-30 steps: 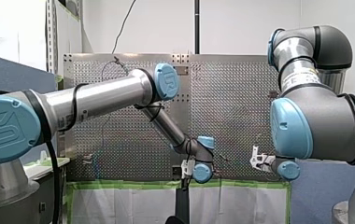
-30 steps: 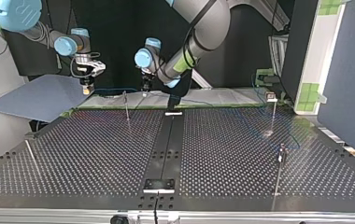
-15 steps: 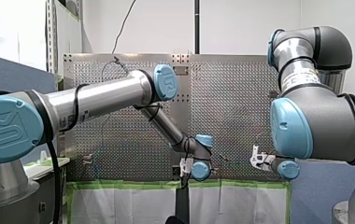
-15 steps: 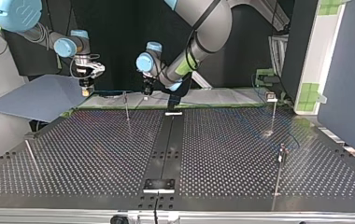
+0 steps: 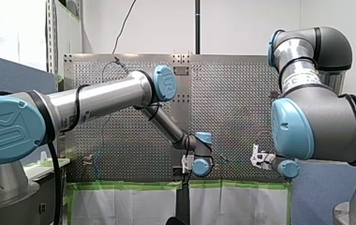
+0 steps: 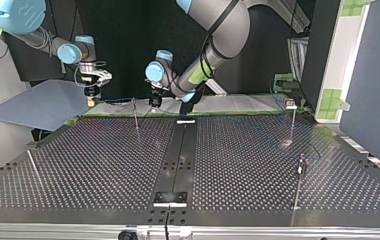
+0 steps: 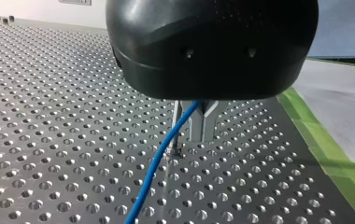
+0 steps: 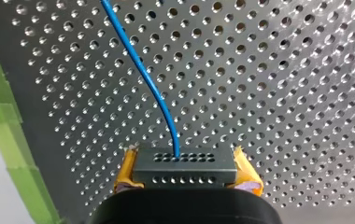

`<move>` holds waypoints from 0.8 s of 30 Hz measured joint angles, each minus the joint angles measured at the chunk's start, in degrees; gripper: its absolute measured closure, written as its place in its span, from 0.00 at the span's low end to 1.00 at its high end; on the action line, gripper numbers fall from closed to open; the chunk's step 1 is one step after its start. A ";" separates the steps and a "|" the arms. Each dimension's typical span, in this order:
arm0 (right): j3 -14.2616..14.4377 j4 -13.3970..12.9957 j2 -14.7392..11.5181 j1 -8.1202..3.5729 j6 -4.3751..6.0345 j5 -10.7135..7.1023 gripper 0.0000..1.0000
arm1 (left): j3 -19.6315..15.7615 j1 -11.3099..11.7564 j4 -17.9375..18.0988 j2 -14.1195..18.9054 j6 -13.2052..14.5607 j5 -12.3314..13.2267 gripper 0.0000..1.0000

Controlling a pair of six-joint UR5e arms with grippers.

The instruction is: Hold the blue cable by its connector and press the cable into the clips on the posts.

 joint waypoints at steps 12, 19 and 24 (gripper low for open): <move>-2.35 0.33 1.03 0.17 0.07 -0.11 1.00 | 4.37 -0.55 -2.79 -2.46 -2.54 1.07 1.00; -5.21 2.68 4.15 -0.07 -0.92 0.13 1.00 | 3.18 0.93 -2.93 -2.58 -3.35 0.63 1.00; -6.88 3.54 5.27 -0.09 -0.92 0.15 1.00 | 3.84 2.05 -2.93 -2.58 -3.38 0.50 1.00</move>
